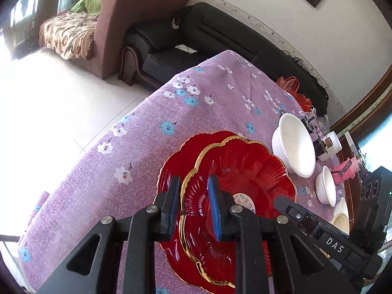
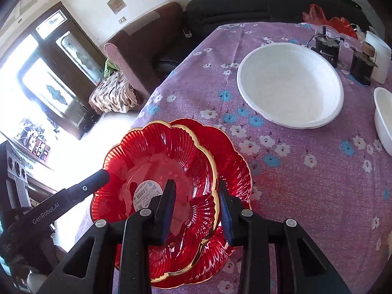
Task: Organize plates and bowls
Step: 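Lower the small red plate onto the large red plate and open the right gripper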
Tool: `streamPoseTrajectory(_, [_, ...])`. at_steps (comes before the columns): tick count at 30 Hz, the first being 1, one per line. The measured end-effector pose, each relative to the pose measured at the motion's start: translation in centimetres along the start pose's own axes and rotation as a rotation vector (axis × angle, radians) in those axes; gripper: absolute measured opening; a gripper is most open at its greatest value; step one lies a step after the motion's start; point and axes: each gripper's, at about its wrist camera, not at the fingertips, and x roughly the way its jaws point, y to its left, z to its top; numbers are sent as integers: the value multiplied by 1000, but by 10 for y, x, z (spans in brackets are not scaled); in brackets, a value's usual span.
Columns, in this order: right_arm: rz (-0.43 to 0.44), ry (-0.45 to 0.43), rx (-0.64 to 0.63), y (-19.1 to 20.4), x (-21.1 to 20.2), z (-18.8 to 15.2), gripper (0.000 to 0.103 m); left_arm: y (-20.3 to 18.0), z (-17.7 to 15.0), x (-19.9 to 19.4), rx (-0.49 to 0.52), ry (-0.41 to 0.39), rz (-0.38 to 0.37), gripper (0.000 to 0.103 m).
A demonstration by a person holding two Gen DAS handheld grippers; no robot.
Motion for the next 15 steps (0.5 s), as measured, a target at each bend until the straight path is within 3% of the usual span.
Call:
streamPoseTrajectory(8, [22, 30, 32, -12, 26, 0, 37, 2, -3, 8, 2, 4, 23, 22])
streamPoseTrajectory(15, [-17, 16, -18, -3, 33, 0, 38, -9, -6, 9, 53, -7, 54, 41])
